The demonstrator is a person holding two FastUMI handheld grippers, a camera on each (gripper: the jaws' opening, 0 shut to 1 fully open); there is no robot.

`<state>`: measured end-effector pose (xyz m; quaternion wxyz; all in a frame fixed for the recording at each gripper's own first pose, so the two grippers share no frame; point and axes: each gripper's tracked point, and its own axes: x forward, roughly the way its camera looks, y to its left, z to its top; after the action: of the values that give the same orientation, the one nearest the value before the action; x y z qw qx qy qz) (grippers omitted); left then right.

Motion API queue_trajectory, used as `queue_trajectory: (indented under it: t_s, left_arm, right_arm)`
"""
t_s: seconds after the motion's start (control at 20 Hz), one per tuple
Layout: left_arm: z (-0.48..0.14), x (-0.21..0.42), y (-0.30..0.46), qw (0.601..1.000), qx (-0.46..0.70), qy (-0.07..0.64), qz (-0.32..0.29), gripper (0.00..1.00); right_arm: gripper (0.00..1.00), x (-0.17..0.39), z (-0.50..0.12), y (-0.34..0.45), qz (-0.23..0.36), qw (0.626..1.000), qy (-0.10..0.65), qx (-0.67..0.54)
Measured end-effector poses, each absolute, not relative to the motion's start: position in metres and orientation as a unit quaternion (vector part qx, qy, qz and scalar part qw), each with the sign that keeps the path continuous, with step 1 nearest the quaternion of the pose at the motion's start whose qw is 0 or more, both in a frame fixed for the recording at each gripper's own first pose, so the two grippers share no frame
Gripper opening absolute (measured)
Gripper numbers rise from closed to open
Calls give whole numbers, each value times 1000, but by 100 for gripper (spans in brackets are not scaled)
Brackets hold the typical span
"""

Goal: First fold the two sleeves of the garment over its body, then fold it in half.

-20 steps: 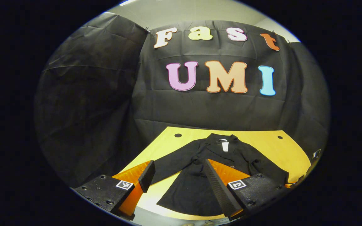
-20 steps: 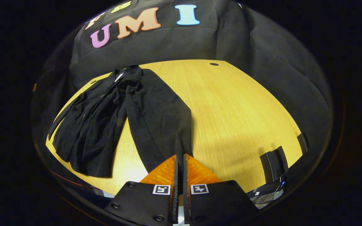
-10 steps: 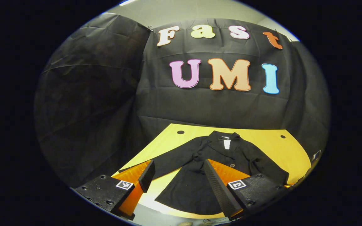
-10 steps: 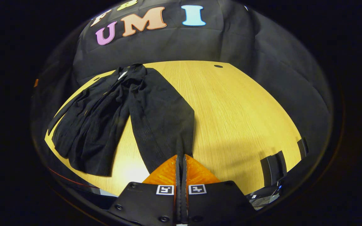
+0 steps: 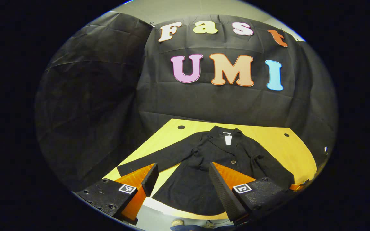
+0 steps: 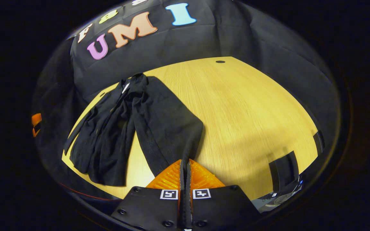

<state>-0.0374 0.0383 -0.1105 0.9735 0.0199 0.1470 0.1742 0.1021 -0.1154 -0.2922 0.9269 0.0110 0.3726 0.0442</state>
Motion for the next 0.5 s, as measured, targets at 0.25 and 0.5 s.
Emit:
queue_trajectory:
  t_s: [0.25,0.5]
  left_arm:
    - [-120,-21,55,976,28,160,144,93]
    - [-121,-2,82,981,37,163,102,93]
  right_arm:
    - [2,129,-236,-88,34,944,328,2]
    - [2,176,-156,-19,44,964,261,-12]
